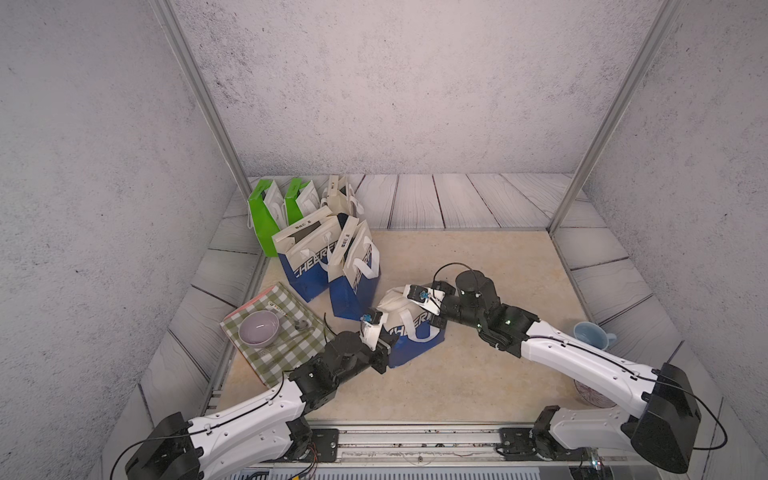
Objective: Open the takeout bag
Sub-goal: Open the takeout bag at the center of the board.
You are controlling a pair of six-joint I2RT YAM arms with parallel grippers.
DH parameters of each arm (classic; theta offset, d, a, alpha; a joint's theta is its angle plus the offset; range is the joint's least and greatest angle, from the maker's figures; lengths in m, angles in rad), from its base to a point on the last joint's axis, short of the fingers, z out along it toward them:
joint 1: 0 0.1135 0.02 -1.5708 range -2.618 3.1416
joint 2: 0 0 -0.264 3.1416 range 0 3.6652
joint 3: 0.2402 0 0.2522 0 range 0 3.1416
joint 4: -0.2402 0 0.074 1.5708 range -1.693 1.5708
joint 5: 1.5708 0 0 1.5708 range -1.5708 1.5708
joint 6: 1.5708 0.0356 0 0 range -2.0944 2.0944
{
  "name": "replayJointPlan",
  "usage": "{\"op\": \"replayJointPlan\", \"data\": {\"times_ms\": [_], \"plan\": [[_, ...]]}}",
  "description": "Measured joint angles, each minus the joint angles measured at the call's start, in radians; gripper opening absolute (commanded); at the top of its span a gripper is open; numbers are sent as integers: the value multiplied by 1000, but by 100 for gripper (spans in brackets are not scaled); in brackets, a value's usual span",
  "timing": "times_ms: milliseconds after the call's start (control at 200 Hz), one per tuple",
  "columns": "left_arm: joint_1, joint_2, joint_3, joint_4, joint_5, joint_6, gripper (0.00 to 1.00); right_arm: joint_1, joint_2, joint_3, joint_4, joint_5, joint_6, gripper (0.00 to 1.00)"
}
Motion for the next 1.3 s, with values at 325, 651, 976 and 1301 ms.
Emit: {"op": "replayJointPlan", "data": {"times_ms": [325, 651, 976, 1301], "plan": [[0, -23, 0, 2, -18, 0, 0, 0, 67, 222, -254, 32, -6, 0], [0, -20, 0, 2, -24, 1, 0, -12, 118, 355, -430, 32, -57, 0], [0, -22, 0, 1, -27, 1, 0, -42, 175, 483, -573, 15, -143, 0], [0, -19, 0, 1, -32, 2, 0, -59, 271, 648, -742, -11, -218, 0]]}}
